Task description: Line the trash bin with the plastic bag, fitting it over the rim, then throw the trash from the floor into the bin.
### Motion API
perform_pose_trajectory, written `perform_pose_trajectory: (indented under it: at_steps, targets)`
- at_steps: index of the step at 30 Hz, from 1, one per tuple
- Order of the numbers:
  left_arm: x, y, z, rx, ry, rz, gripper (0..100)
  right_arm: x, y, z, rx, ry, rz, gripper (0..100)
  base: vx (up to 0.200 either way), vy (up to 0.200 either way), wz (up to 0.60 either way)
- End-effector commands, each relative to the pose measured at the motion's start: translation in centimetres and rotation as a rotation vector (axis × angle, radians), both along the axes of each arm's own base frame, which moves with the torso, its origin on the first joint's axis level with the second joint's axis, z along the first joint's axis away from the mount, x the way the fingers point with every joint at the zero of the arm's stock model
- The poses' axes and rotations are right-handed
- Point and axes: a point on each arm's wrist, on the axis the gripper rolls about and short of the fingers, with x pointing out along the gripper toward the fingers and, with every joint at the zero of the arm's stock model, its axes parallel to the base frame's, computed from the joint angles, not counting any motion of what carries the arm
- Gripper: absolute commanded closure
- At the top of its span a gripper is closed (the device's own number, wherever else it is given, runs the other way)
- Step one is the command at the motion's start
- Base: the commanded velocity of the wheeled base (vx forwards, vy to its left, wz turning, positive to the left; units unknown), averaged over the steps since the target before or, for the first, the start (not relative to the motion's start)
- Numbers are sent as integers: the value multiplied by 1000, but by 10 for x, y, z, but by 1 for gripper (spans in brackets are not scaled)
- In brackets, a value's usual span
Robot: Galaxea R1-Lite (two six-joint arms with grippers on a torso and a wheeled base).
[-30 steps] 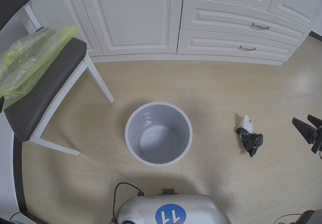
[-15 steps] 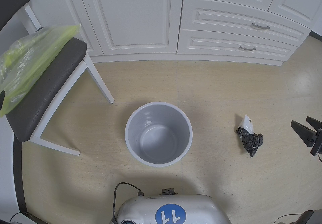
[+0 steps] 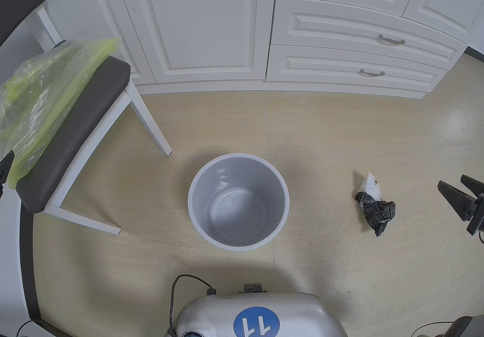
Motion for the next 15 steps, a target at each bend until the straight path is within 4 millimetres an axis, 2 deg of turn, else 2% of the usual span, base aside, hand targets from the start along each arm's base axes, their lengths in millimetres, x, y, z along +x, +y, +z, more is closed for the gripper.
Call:
perform_pose_trajectory:
  at_steps: [1,5,15]
  targets:
    - [-5,7,-2,57,40,47,0,2,1,-3,-5,15,0,0,0,0,0]
    - [-8,13,-12,118,160,80,0,3,1,-5,-11,29,-1,0,0,0,0]
    - [-16,-1,-5,47,221,-15,0,8,3,-10,-25,63,-1,0,0,0,0]
